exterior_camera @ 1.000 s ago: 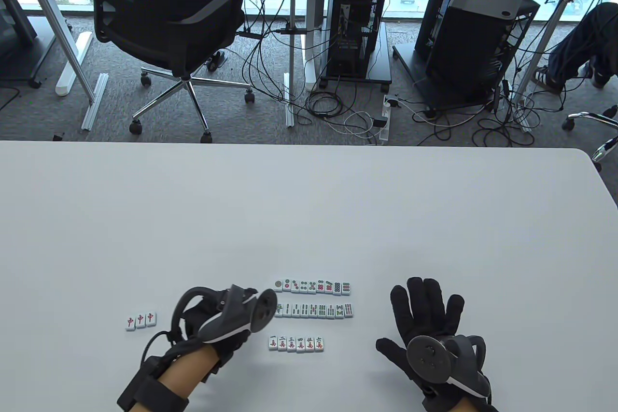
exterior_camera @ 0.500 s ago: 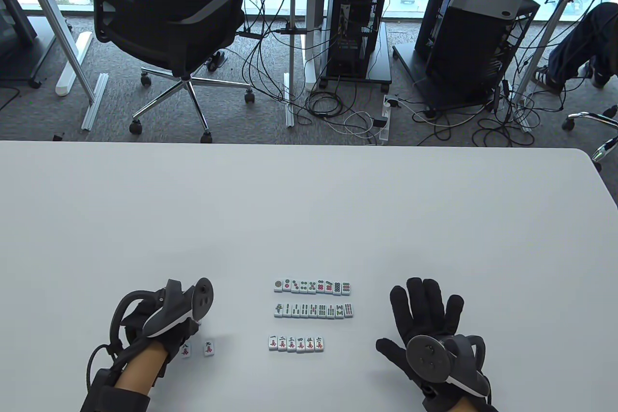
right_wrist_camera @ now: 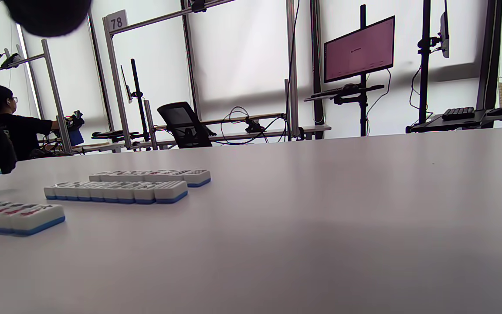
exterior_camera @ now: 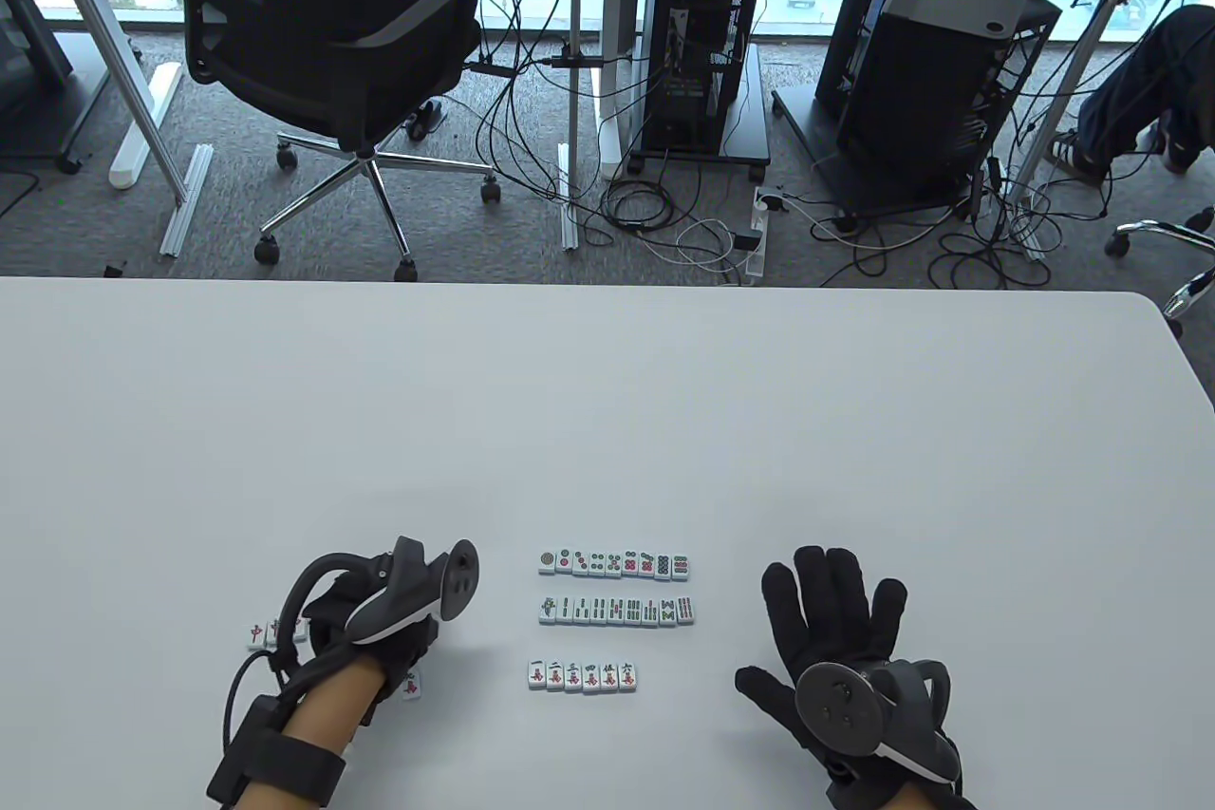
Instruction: Mahjong suit sorting
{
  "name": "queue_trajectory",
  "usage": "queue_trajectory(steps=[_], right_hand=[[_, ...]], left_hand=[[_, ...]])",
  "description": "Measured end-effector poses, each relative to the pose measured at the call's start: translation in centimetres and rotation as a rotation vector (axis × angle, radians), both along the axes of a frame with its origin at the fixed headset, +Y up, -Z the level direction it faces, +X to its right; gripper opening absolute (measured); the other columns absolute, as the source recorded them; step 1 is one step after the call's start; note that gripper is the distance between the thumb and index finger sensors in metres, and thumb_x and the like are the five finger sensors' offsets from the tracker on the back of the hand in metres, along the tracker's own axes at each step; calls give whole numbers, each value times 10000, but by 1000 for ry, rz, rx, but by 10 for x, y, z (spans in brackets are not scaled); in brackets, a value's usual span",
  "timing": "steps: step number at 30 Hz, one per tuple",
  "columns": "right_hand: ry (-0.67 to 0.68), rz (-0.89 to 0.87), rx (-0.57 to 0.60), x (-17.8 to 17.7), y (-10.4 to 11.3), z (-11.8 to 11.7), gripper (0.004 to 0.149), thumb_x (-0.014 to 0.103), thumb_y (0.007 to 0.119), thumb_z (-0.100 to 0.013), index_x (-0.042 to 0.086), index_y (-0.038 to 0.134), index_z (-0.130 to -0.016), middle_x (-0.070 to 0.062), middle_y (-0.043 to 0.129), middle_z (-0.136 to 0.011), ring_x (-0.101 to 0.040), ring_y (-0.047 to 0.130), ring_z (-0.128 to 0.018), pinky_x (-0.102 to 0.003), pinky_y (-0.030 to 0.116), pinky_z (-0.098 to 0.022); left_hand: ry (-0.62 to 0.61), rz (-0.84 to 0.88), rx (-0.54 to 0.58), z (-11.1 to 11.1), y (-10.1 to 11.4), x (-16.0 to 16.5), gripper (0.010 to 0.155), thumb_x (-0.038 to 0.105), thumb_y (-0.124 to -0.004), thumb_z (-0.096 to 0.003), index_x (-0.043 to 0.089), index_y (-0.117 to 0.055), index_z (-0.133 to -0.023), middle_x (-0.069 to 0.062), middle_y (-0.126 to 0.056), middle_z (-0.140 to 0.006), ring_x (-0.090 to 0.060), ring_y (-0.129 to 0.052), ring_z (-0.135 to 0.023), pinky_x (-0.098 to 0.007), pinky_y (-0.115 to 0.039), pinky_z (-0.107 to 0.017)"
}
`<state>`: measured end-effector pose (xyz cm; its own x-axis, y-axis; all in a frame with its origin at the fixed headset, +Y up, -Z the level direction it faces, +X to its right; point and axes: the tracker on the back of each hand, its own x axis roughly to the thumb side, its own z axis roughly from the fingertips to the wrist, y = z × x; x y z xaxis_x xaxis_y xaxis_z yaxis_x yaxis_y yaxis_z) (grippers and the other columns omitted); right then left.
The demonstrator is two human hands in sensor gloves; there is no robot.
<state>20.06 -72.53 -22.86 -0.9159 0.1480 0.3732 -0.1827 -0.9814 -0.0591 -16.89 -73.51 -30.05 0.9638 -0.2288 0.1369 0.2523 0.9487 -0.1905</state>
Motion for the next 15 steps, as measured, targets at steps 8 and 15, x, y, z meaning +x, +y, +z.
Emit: queue_trajectory(steps=[8, 15], right_hand=[[-6, -10, 14, 1, 1, 1, 903, 626, 595, -469, 241, 29, -1059, -143, -36, -1127, -438, -56, -995, -767, 84, -659], [-17, -21, 30, 3, 3, 1, 902, 625, 594, -470, 241, 27, -1057, -142, -42, -1125, -437, -62, -992, -767, 78, -658]], left_hand=[[-281, 121, 70, 19, 23, 116, 628, 560, -868, -284, 138, -863, -748, 148, -1000, -339, -17, -910, -6, -290, -843, -98], [-418, 135, 21, 34, 3, 177, 622, 553, -871, -282, 134, -869, -743, 152, -999, -319, -14, -901, 13, -288, -840, -83]])
